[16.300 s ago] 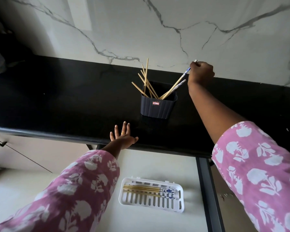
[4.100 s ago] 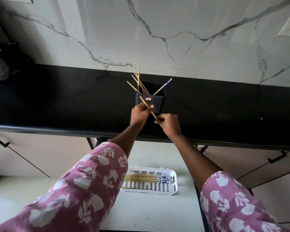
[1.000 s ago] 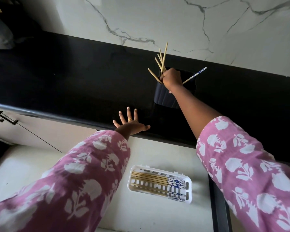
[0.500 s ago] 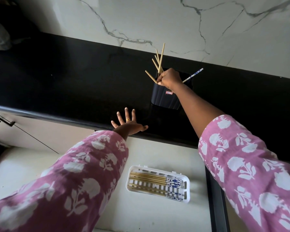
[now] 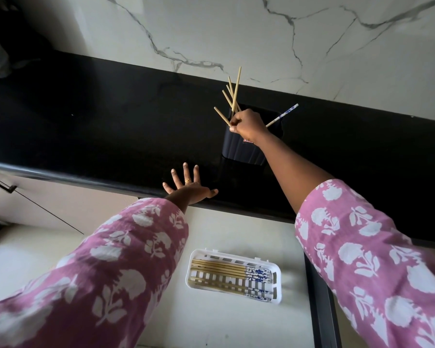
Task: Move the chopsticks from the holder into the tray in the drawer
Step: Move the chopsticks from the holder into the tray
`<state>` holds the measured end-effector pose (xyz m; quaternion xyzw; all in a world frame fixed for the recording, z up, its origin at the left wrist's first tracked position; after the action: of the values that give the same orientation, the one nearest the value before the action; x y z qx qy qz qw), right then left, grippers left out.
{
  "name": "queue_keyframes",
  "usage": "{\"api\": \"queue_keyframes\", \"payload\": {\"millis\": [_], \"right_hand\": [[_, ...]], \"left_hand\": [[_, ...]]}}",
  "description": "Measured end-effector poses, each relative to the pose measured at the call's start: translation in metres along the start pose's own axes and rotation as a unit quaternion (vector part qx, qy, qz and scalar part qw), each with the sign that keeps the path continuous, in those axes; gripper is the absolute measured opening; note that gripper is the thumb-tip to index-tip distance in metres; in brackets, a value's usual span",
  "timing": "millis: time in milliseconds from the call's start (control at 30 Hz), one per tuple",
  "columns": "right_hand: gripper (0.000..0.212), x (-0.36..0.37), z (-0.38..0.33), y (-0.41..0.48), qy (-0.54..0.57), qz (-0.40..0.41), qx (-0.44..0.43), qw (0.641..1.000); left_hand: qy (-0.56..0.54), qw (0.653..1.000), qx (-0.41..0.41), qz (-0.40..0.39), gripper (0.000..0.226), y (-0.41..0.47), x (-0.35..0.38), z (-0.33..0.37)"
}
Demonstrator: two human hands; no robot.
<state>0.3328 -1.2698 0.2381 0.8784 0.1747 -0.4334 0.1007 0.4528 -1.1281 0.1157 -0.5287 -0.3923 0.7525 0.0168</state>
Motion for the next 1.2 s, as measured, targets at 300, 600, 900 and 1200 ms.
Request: {"api": "queue_keyframes", "payload": {"millis": [300, 600, 900, 1200], "right_hand": [[0.019, -0.042, -0.015, -0.014, 0.037, 0.187, -0.064, 0.98], [0.009, -0.111, -0.021, -0.051, 0.22, 0.387, -0.055, 0.894], [0.01, -0.104, -0.027, -0.105, 0.369, 0.334, -0.065, 0.865], [0.012, 0.069, 0.029, -0.177, 0.228, 0.042, 0.027, 0.972]], "left_hand": [[0.0, 1.0, 0.004, 0.003, 0.093, 0.002, 0.001, -0.001], [0.001, 1.0, 0.004, 0.014, 0.092, 0.0, 0.002, -0.001], [-0.009, 1.0, 0.01, 0.017, 0.094, -0.003, 0.003, -0.003], [-0.016, 1.0, 0.014, 0.018, 0.09, -0.002, 0.004, -0.003]]}}
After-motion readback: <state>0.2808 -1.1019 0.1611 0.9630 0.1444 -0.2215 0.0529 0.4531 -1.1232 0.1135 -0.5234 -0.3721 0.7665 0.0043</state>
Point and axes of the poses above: each hand's wrist, its own y-axis towards the middle knuckle, its own x-axis out of the palm, z = x × y, the point moved 5 cm from there along y, towards the middle knuckle, and after that the axes turned 9 degrees about -x, right-handed, at the moved point
